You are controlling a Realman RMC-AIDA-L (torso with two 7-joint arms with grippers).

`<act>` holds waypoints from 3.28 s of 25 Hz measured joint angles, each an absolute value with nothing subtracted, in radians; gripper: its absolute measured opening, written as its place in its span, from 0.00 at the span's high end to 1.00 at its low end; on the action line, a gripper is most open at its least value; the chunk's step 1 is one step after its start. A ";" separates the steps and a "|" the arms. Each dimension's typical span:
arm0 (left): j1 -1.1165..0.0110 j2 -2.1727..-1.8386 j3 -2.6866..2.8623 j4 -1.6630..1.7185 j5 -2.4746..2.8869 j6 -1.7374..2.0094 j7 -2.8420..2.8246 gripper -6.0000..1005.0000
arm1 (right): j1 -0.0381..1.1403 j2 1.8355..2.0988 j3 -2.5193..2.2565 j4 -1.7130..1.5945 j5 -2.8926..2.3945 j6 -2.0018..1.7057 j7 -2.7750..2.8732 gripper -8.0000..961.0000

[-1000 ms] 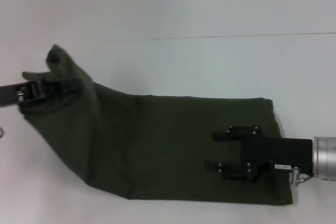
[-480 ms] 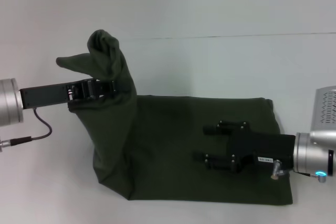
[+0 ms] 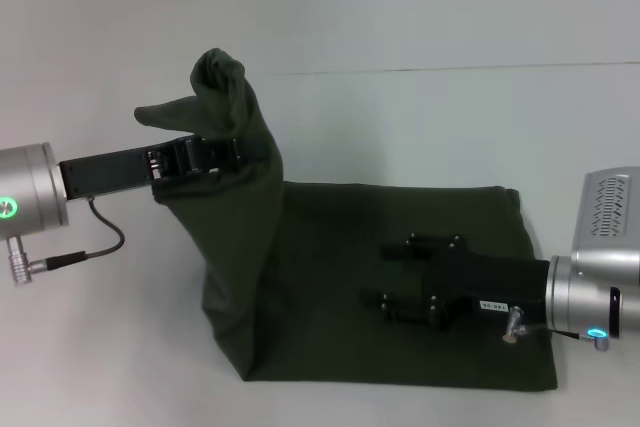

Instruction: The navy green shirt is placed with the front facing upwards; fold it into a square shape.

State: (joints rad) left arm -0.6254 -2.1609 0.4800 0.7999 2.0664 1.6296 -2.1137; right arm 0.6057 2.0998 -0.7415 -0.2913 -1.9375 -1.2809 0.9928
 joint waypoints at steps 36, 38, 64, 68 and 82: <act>-0.695 -2.175 1.125 0.581 1.578 1.288 -1.982 0.90 | 0.291 2.068 -0.414 -0.491 -1.911 -1.509 1.022 0.24; -0.698 -2.175 1.139 0.559 1.562 1.267 -1.971 0.90 | 0.290 2.066 -0.407 -0.492 -1.911 -1.510 1.022 0.24; -0.710 -2.165 1.179 0.483 1.494 1.274 -1.953 0.22 | 0.266 2.084 -0.359 -0.657 -1.948 -1.664 1.051 0.24; -0.690 -2.162 1.149 0.484 1.496 1.273 -1.932 0.15 | 0.300 2.095 -0.461 -0.645 -1.981 -1.669 1.049 0.24; -0.657 -2.163 1.115 0.487 1.497 1.280 -1.912 0.10 | 0.307 2.089 -0.607 -0.509 -1.997 -1.487 1.050 0.24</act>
